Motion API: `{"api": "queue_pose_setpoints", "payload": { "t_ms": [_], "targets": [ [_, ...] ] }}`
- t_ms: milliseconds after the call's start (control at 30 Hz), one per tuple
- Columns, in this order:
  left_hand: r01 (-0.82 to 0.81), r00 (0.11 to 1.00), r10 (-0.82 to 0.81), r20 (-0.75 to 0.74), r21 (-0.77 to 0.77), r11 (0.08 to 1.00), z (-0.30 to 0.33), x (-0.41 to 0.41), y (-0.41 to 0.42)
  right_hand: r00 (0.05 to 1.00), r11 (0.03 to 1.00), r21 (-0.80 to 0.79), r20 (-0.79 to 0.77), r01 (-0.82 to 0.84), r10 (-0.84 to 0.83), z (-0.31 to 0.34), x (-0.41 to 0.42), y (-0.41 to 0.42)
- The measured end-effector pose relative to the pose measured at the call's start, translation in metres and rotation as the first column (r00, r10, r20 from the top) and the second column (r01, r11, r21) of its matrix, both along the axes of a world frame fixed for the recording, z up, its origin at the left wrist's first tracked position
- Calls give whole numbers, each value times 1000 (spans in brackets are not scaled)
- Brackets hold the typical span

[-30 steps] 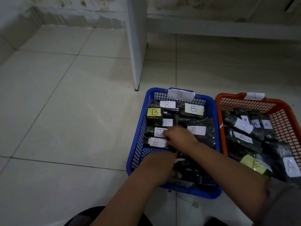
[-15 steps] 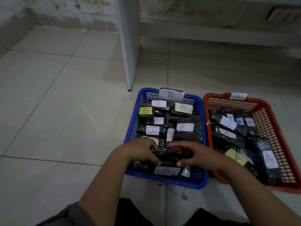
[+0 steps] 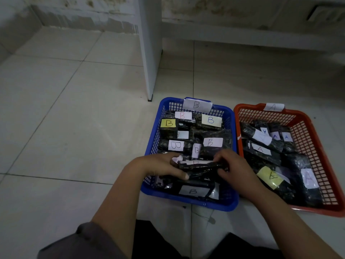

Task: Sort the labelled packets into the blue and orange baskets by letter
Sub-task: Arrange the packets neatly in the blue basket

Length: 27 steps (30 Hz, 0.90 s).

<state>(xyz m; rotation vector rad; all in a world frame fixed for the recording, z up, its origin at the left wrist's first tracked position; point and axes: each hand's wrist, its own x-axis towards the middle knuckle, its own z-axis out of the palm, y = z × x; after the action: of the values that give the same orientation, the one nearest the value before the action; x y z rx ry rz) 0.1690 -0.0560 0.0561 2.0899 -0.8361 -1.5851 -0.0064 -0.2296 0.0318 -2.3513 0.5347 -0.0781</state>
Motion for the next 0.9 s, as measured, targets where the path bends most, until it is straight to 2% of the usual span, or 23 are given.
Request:
{"api": "queue_pose_setpoints", "payload": {
  "t_ms": [67, 133, 233, 367, 533, 700, 900],
  "targets": [
    [59, 997, -60, 48, 14, 998, -2, -2, 1, 993, 995, 36, -78, -91, 93, 0, -4, -1],
    [111, 989, -115, 95, 47, 993, -5, -4, 2, 977, 979, 157, -146, -132, 155, 5, -9, 0],
    [94, 988, -97, 120, 35, 995, -11, -7, 3, 948, 938, 312, -225, -149, 225, 11, -11, 8],
    [2, 989, 1, 145, -25, 1000, -15, -6, 3, 956, 976, 127, -213, -178, 202, 5, 1, 18],
    [-115, 984, 124, 124, -80, 990, -21, -6, 3, 985, 969, 240, -141, -66, 102, -3, 14, 12],
    [-103, 985, 108, 136, -44, 994, -27, -3, 3, 953, 936, 320, -212, -144, 219, -6, 14, 11],
    [-96, 995, 95, 13, 6, 995, -30, 6, 9, 912, 942, 288, -315, -172, 263, -5, 33, 8]
  ]
}}
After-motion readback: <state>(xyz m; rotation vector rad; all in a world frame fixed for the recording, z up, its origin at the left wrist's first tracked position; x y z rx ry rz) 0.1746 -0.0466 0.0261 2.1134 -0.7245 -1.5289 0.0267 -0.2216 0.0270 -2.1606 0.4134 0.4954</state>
